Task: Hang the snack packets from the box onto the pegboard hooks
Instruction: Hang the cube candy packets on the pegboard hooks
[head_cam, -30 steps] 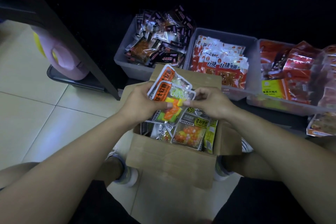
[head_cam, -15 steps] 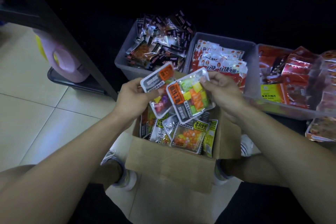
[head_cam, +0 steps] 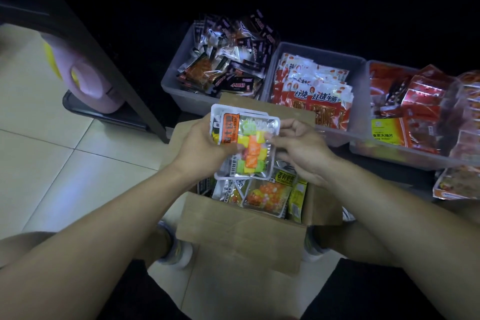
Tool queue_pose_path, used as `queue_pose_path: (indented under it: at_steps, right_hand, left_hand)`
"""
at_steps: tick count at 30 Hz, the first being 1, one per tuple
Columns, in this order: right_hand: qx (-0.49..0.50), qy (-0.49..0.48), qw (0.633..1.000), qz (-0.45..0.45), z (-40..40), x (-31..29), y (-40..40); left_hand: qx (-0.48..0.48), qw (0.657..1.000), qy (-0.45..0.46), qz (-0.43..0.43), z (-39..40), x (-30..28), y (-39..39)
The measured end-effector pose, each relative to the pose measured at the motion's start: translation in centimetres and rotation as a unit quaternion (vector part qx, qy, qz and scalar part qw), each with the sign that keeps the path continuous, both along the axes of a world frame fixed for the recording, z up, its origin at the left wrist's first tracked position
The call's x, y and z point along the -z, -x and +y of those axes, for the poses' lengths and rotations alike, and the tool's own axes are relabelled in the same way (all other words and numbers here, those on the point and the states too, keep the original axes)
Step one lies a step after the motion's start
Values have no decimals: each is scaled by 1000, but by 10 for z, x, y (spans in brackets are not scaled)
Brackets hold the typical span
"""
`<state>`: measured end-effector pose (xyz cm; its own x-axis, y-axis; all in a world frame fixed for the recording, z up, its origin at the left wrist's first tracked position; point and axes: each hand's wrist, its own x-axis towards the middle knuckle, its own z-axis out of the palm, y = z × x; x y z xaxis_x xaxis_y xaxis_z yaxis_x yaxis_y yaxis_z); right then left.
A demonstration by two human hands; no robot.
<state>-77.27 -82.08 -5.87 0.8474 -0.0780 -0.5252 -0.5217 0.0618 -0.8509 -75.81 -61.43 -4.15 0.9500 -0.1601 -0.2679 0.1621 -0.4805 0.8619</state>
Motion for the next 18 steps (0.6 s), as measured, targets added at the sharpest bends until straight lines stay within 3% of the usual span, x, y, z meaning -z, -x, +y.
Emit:
queue_pose_path:
  at_steps: [1,2,4,5,8,11,18]
  right_hand:
    - [-74,96,992,-29,-3,2,1]
    - [-163,212,962,-54,-6,7,2]
    - [-322,401,854,-77,-10,20,6]
    - [-374,441,813,-72,-12,28,8]
    - [-470,456,755,-33,-13,44,16]
    - [-503,470,725,-30,-16,49,11]
    - [-474,511,713,-68,-4,51,-6]
  left_hand:
    - [-1,999,-42,-24,2,1,-2]
    - [-3,995,-82,-53,5,1,-4]
    - [-10,985,-145,-90,12,2,-9]
    - [-16,982,-166,-94,15,2,-10]
    - [-10,974,-210,-88,20,7,-10]
    - [14,973,-218,-74,22,11,-7]
    - [25,972,-226,-56,24,8,-3]
